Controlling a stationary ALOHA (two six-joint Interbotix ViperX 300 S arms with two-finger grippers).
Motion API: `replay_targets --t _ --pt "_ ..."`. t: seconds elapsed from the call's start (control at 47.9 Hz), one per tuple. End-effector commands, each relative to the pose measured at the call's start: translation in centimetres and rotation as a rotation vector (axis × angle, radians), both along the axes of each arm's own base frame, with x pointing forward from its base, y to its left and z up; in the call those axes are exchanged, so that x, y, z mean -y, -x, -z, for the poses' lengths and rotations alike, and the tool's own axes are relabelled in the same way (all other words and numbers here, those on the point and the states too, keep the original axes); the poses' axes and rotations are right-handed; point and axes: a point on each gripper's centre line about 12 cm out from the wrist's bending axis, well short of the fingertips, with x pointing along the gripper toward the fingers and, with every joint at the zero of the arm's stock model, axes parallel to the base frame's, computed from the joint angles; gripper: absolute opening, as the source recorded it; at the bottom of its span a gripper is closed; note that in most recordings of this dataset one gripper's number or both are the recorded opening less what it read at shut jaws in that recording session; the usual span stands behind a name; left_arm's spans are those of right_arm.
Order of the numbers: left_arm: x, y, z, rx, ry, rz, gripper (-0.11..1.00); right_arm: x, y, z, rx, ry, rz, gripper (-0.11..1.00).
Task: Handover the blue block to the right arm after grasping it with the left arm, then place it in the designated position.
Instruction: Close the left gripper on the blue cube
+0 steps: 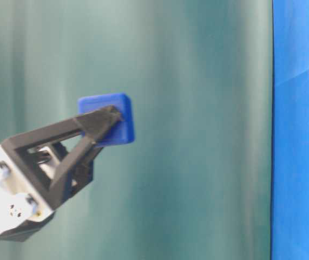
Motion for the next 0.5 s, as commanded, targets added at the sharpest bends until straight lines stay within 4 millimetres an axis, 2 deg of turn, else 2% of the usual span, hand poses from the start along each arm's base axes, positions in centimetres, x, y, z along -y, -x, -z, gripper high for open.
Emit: replay_targets --t 0.0,0.48 --pt "-0.38 0.42 -2.60 0.045 -0.002 -0.009 0.49 0.04 -0.29 -1.24 0.032 -0.003 0.002 0.97" --pt "-0.58 0.51 -2.30 0.031 0.001 -0.017 0.49 0.04 -0.29 -1.24 0.032 -0.003 0.002 0.97"
